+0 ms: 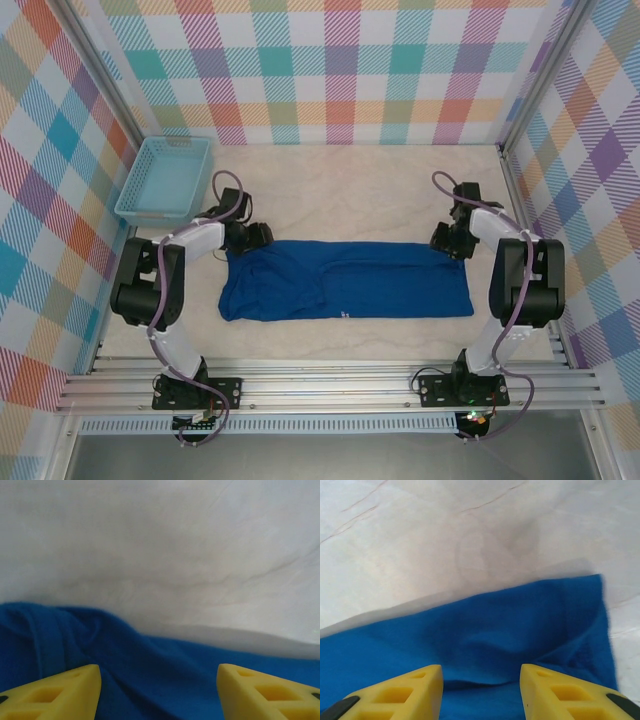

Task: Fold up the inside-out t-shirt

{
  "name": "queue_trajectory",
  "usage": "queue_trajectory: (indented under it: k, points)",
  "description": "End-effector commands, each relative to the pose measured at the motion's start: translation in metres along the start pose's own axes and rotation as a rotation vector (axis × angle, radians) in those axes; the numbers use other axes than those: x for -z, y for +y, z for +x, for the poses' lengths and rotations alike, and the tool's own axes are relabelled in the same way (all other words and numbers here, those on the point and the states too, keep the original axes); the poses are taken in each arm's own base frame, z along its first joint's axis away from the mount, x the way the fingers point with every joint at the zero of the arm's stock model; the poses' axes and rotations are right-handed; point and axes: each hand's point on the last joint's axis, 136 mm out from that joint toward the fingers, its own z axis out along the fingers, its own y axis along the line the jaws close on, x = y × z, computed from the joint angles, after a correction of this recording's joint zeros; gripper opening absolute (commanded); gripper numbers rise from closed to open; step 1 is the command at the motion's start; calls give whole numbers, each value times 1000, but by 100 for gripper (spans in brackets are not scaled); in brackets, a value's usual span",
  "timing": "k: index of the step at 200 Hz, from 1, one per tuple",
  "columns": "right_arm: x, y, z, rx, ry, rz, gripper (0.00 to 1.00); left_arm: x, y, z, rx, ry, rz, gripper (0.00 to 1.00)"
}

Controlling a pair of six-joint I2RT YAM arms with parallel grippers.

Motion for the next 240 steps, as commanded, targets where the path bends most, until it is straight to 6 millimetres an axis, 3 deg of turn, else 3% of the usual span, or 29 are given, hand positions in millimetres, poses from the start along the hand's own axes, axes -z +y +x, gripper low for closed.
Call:
queue_trajectory:
  k: [1, 21, 41, 81, 111, 149, 196, 240]
  points:
    - [-5, -25, 5, -62, 28, 62, 43, -16, 15, 14, 19, 30, -53, 62]
    - [-5, -41, 7, -93, 33, 96, 40, -19, 28, 23, 20, 42, -93, 62]
    - [-1, -51, 8, -110, 26, 115, 38, -23, 29, 21, 21, 23, -80, 62]
    - [26, -45, 6, -98, -29, 81, 39, -26, 24, 22, 24, 35, -57, 62]
    - [10, -37, 26, -95, 45, 35, 34, -27, 24, 21, 19, 35, -57, 62]
    - [2, -45, 43, -88, 96, 86, 35, -27, 23, 21, 18, 38, -53, 62]
    - [7, -69, 41, -124, 85, 187, 22, -31, 28, 23, 18, 43, -66, 62]
    - [12, -88, 33, -159, 67, 246, 20, -34, 29, 24, 21, 51, -58, 62]
